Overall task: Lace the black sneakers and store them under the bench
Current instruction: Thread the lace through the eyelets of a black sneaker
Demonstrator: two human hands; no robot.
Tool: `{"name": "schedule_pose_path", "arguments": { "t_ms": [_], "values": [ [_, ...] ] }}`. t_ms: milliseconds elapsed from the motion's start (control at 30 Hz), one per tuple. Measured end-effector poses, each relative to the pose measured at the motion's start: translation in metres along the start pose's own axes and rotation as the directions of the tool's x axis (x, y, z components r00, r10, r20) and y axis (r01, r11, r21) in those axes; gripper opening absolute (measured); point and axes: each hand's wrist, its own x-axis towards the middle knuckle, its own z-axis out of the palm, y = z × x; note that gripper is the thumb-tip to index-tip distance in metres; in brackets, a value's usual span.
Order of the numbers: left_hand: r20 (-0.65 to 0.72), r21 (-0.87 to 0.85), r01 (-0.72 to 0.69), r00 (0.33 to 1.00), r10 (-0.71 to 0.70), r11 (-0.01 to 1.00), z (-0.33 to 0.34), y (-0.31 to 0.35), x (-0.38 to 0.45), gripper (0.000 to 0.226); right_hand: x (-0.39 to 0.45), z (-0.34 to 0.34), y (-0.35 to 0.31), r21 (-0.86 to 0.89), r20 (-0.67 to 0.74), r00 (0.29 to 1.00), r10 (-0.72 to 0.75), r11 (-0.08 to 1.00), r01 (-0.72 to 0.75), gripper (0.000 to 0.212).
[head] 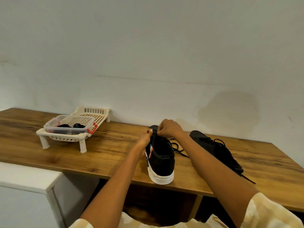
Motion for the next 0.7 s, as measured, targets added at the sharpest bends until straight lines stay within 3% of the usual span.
{"name": "schedule_pose_path", "arguments": {
  "t_ms": [100, 200, 300, 433, 533, 633, 700],
  "values": [
    [0.056, 0.090, -0.105, 0.993, 0.100, 0.990, -0.005, 0.000, -0.001, 0.022, 0.000, -0.001, -0.004, -0.079, -0.041, 0.999, -0.023, 0.997, 0.020, 0.022],
    [0.172, 0.068, -0.145, 0.976, 0.132, 0.987, -0.009, 0.002, -0.008, 0.026, 0.010, -0.025, -0.005, 0.017, -0.051, 0.999, 0.011, 1.000, -0.010, 0.032],
    [0.209, 0.053, -0.157, 0.967, 0.143, 0.986, -0.005, 0.005, -0.013, 0.019, 0.016, -0.030, -0.009, 0.085, -0.036, 0.999, 0.039, 0.996, -0.036, 0.024],
    [0.143, -0.046, -0.113, 0.983, 0.119, 0.993, -0.001, 0.005, -0.014, 0.008, 0.012, -0.004, 0.000, 0.357, -0.013, 0.996, 0.093, 0.930, -0.083, 0.024],
    [0.051, -0.255, -0.054, 0.996, 0.069, 0.966, 0.002, 0.015, -0.014, 0.012, 0.005, -0.005, 0.016, 0.478, 0.043, 0.997, 0.068, 0.875, -0.080, 0.027],
    [-0.045, -0.431, -0.033, 0.999, 0.015, 0.902, 0.003, 0.025, -0.013, 0.012, -0.006, -0.008, 0.026, 0.417, 0.122, 0.992, -0.038, 0.909, -0.016, 0.023],
    [-0.065, -0.442, -0.051, 0.998, 0.025, 0.896, 0.004, 0.027, -0.014, 0.009, -0.008, -0.007, 0.027, 0.332, 0.068, 0.994, -0.089, 0.941, 0.062, 0.021]
  ]
}}
